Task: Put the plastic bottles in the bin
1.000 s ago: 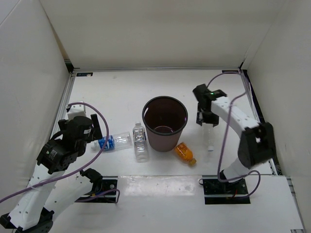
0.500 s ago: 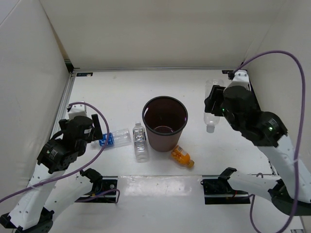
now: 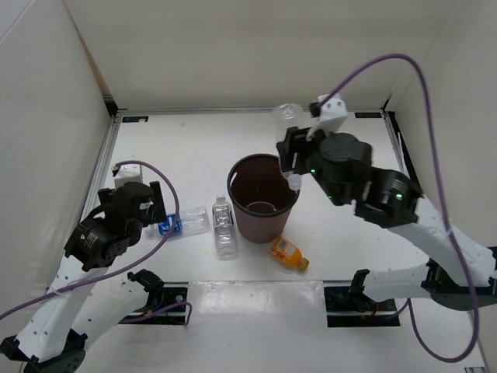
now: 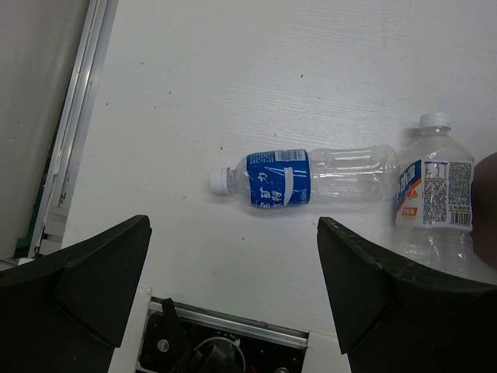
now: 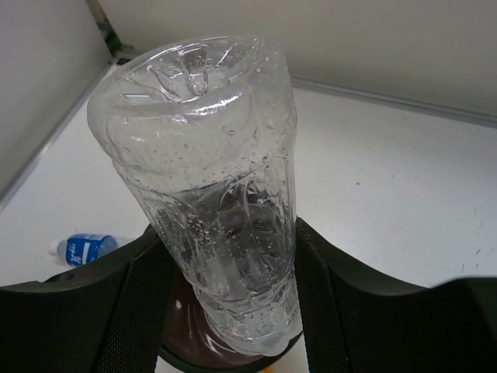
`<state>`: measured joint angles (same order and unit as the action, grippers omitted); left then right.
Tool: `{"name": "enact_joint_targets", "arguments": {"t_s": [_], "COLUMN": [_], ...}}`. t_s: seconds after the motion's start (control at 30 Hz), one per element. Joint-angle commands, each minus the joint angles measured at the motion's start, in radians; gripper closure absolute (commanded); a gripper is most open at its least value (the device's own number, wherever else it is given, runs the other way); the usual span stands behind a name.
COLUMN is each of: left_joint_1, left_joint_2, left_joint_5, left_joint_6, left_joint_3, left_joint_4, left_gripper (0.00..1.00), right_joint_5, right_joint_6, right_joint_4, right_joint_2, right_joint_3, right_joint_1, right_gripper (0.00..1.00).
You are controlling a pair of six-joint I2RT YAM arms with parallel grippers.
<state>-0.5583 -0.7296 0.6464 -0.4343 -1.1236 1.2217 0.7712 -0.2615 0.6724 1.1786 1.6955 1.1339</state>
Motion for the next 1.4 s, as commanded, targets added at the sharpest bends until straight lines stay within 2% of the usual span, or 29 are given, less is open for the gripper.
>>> {"name": "enact_joint_targets", "arguments": {"t_s": [0.0,0.1,0.23,0.37,0.53,0.57,0.7,0.73,0.87,0.97,1.0,1.2,1.33,1.37], "left_joint_1": [0.003,0.009,0.005,0.006,0.005,0.005,0.006,0.006,0.005,0.006,0.005,0.006,0.005,0.005], "left_joint_2": [-0.002,-0.002,-0.007,-0.008,-0.024,-0.027,-0.042,-0.044,-0.054,-0.063,-0.063,-0.067,-0.074,-0.074], "left_joint_5": [0.002,0.004,-0.001,-0.004,-0.008,-0.01,-0.011,-0.011,-0.011,-0.011,-0.011,-0.011,-0.013,-0.013], "left_joint_6": [0.005,0.009,0.005,0.006,0.011,0.009,0.009,0.008,0.011,0.011,0.009,0.011,0.014,0.012], "left_joint_3": [0.004,0.004,0.004,0.005,0.004,0.004,0.002,0.001,-0.001,-0.001,0.001,-0.001,-0.002,-0.001], "left_joint_4": [-0.014,-0.016,-0.013,-0.017,-0.021,-0.019,-0.018,-0.019,-0.019,-0.018,-0.018,-0.018,-0.018,-0.021], "left_gripper": [0.0,0.0,0.0,0.0,0.0,0.0,0.0,0.0,0.0,0.0,0.0,0.0,0.0,0.0], "right_joint_5": [-0.03,-0.119,-0.178,-0.119,-0.021,-0.009,0.049,0.078,0.123,0.082,0.077,0.074,0.077,0.07], "right_joint_6": [0.001,-0.041,-0.107,-0.14,-0.261,-0.28,-0.337,-0.338,-0.355,-0.357,-0.345,-0.268,-0.237,-0.225], "right_joint_4": [-0.105,-0.175,-0.169,-0.22,-0.286,-0.292,-0.304,-0.301,-0.272,-0.234,-0.225,-0.011,0.108,0.187], "right_joint_2": [0.032,0.032,0.036,-0.003,-0.065,-0.082,-0.109,-0.112,-0.109,-0.103,-0.1,-0.131,-0.183,-0.212], "right_joint_3": [-0.041,-0.14,-0.189,-0.301,-0.46,-0.474,-0.528,-0.53,-0.52,-0.484,-0.458,-0.289,-0.231,-0.226], "right_joint_1": [-0.006,-0.04,-0.089,-0.059,-0.039,-0.039,-0.014,-0.01,0.009,-0.016,-0.022,-0.074,-0.097,-0.124], "right_gripper": [0.82,0.8,0.8,0.75,0.67,0.62,0.56,0.56,0.45,0.28,0.1,0.1,0.1,0.1]}}
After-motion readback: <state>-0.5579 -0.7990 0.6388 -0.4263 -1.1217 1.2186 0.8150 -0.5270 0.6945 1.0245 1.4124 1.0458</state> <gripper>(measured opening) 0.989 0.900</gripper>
